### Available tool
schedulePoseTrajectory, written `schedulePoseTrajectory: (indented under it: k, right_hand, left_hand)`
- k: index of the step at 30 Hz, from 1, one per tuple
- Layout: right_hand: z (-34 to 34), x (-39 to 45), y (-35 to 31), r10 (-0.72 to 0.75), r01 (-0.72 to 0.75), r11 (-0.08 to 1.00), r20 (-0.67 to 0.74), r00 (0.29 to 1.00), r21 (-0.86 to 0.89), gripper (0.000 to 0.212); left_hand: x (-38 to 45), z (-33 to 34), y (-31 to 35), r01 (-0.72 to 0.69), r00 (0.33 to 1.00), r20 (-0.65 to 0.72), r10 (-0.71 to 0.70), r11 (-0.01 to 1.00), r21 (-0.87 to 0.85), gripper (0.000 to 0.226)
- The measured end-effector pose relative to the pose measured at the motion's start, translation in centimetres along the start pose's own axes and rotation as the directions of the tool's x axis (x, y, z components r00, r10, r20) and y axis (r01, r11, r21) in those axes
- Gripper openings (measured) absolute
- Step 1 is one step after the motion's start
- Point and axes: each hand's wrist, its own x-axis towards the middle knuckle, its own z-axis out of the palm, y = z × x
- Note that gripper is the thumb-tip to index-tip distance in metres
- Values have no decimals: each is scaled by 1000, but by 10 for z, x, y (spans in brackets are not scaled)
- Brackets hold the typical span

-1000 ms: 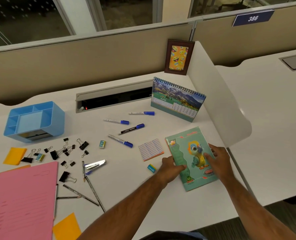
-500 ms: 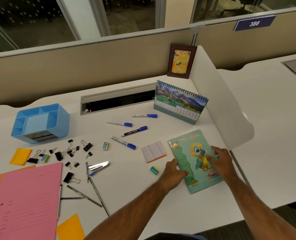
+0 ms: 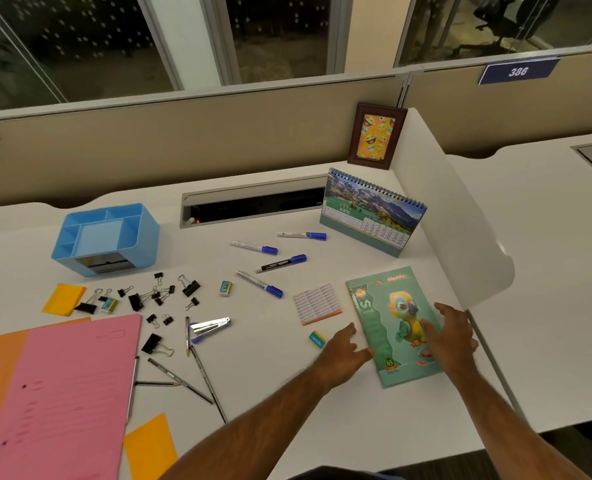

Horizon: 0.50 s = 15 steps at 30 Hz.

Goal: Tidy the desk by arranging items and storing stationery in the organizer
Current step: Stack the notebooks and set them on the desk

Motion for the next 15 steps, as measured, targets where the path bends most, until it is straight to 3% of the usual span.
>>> schedulePoseTrajectory:
  k: [4, 8, 15]
  right_hand:
    - [7, -27, -15, -98, 99, 995, -66, 993, 13, 34]
    - [26, -45, -28, -145, 146, 989, -23, 989, 30, 34]
    - [69, -73, -56, -384, 375, 921, 74, 920, 107, 35]
  left_hand:
    - [-6, -23, -20, -76, 994, -68, 82, 993, 90, 69]
    - [-14, -56, -36, -129, 966, -207, 154, 983, 132, 52]
    - [-38, -113, -78, -133, 903, -391, 176, 982, 133, 49]
